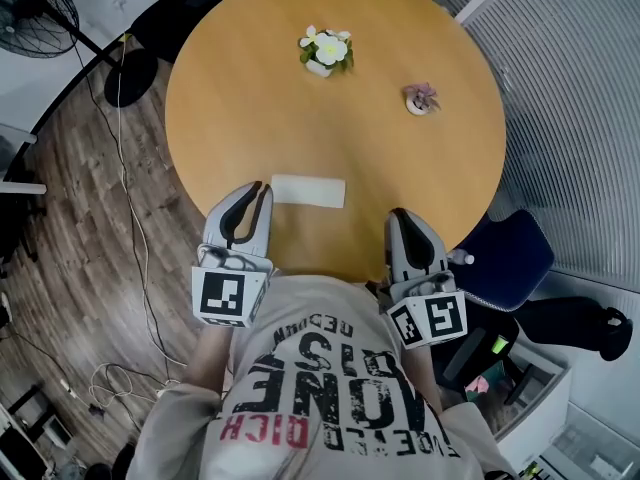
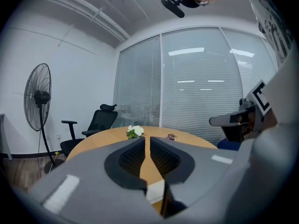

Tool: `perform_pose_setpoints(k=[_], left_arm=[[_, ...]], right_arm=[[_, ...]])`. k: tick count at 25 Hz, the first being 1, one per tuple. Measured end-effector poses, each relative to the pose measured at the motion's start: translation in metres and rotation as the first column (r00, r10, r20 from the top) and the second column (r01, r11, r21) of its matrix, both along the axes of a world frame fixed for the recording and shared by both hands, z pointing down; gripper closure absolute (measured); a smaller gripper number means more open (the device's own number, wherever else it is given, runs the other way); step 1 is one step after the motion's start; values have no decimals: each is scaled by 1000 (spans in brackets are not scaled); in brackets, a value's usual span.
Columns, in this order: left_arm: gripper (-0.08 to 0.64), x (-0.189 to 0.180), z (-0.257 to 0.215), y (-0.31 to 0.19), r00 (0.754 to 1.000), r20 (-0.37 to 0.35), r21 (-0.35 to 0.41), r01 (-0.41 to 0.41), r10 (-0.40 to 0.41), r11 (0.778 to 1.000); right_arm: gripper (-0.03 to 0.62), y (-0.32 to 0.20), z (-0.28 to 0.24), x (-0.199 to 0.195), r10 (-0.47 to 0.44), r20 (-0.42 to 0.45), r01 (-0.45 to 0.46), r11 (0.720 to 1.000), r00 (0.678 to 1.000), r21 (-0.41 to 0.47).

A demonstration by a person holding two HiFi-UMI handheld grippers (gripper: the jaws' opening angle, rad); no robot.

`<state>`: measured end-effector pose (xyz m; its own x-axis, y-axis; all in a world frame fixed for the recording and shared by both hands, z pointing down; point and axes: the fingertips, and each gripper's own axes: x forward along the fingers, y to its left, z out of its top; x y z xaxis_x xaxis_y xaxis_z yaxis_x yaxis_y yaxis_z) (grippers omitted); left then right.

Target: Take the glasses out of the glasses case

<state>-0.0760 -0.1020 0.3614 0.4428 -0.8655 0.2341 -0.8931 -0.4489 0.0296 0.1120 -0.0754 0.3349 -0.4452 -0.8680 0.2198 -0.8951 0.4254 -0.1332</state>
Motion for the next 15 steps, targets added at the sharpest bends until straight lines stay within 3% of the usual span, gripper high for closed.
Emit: perform_pose_setpoints(k=[6, 15], left_arm=[[511, -2, 38, -6, 998, 49, -83, -25, 29, 996], [436, -1, 125, 4, 989, 96, -285, -84, 116, 955]], right_arm=[[568, -13, 17, -8, -47, -78, 48, 999, 996, 10], [566, -19, 78, -54, -274, -166, 262, 961, 947, -89]])
